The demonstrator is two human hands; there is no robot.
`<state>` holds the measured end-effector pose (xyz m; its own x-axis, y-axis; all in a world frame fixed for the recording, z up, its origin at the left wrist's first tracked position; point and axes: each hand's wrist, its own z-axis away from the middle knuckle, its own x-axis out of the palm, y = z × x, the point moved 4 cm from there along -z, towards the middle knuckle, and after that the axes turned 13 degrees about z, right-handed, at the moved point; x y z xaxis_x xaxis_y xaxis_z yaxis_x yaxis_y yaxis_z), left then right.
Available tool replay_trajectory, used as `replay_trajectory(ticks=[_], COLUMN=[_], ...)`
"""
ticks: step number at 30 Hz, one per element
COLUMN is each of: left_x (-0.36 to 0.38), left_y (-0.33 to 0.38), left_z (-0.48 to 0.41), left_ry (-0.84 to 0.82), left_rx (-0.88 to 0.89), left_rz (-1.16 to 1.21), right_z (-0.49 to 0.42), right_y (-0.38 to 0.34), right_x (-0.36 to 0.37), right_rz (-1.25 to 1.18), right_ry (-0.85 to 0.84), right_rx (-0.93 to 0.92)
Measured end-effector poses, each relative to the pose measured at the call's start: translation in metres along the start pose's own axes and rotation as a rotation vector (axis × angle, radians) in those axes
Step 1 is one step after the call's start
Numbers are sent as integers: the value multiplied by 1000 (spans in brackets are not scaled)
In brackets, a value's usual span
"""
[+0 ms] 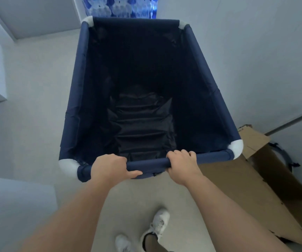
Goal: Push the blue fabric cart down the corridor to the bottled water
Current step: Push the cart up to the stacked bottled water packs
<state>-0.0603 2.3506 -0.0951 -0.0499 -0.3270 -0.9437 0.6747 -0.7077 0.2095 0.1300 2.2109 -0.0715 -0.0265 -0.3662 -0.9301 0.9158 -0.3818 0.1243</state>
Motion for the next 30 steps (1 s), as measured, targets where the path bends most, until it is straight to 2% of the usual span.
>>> replay_trajectory(ticks=[5,15,30], left_x=[-16,-50,-91], left_y=[-18,-47,-82], left_z=[-43,-139,-276], left_ry=[25,33,-2], left_rx=[14,45,98], left_rz=[-30,-64,4], right_z=[-40,-127,-257], right_y=[-2,11,33], right_x=[-17,-48,-93], right_rz=[-20,-49,-63], right_ry=[-29,54,-16], right_rx=[25,56,125])
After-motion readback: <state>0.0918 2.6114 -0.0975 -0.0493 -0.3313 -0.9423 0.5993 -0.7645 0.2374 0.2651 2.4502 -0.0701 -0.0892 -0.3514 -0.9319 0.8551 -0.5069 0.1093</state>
